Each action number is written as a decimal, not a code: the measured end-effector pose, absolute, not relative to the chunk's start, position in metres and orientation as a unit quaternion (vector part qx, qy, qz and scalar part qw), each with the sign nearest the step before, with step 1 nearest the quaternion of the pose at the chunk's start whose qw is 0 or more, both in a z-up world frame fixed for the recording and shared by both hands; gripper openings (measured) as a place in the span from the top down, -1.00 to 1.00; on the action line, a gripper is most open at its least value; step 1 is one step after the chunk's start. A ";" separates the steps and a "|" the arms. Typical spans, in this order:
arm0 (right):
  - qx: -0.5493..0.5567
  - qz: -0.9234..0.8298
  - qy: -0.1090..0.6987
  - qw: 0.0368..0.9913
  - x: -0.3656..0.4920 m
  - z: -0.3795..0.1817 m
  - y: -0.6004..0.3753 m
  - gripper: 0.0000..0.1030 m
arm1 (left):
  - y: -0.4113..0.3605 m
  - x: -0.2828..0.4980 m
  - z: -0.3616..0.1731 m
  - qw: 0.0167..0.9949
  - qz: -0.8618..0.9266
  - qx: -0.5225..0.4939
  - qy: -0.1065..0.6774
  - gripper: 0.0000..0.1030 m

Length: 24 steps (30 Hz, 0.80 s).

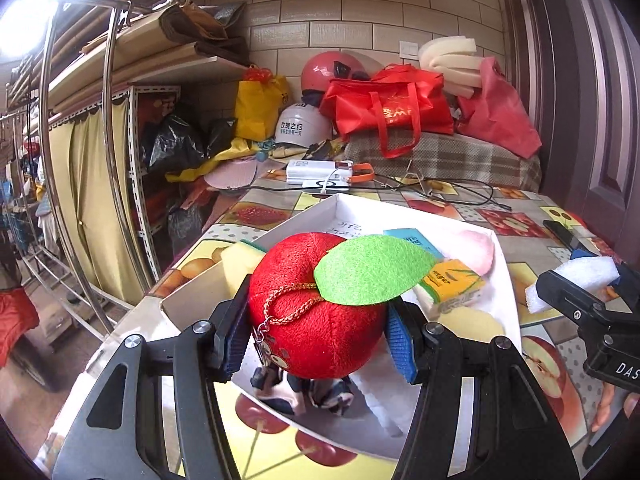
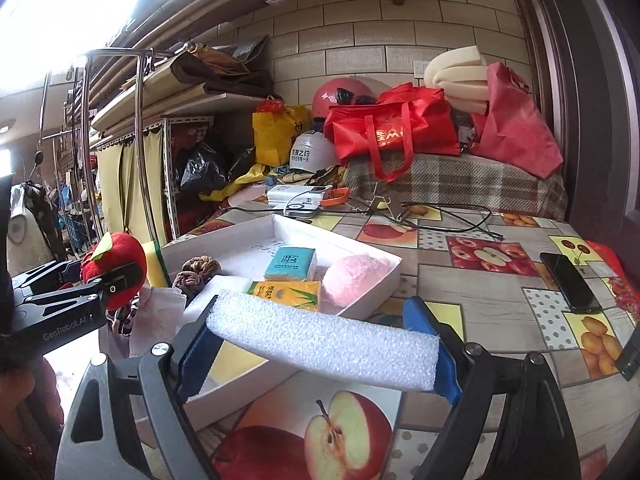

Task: Organize soft objects
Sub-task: 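Carry red apple into the tray and open left tool while right tool lowers foam strip there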

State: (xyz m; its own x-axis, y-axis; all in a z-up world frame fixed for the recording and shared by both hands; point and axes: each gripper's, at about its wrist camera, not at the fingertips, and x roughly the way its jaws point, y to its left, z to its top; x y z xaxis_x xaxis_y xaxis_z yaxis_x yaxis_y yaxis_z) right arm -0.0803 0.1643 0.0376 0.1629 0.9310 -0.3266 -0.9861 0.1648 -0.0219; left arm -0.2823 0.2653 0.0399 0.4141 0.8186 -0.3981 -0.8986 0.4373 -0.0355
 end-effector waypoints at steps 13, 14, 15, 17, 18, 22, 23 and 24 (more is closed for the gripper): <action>-0.149 0.629 0.132 0.752 -0.094 0.039 0.242 -0.71 | 0.314 -0.275 0.038 0.819 0.524 -0.147 0.183 -0.16; -0.151 0.627 0.134 0.752 -0.094 0.038 0.245 -0.72 | 0.316 -0.273 0.038 0.818 0.526 -0.142 0.187 -0.17; -0.153 0.625 0.135 0.753 -0.094 0.038 0.249 -0.73 | 0.316 -0.269 0.037 0.817 0.526 -0.137 0.193 -0.21; -0.165 0.624 0.141 0.751 -0.095 0.037 0.255 -0.78 | 0.316 -0.263 0.036 0.813 0.530 -0.127 0.208 -0.30; -0.172 0.622 0.143 0.751 -0.096 0.036 0.257 -0.86 | 0.315 -0.261 0.036 0.808 0.536 -0.124 0.211 -0.34; -0.158 0.622 0.149 0.752 -0.091 0.037 0.253 -1.00 | 0.323 -0.271 0.034 0.793 0.554 -0.149 0.204 -0.98; -0.153 0.623 0.151 0.752 -0.089 0.037 0.252 -1.00 | 0.326 -0.275 0.033 0.791 0.557 -0.158 0.200 -1.00; -0.152 0.622 0.150 0.753 -0.089 0.038 0.253 -1.00 | 0.326 -0.277 0.034 0.791 0.556 -0.162 0.196 -1.00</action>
State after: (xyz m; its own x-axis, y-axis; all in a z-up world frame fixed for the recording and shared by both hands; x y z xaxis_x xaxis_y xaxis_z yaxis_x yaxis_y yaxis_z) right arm -0.0890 0.2527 0.0377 0.1806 0.8914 -0.4156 -0.9828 0.1798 -0.0415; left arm -0.2772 0.3261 0.0338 0.3046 0.8168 -0.4899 -0.9435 0.3291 -0.0381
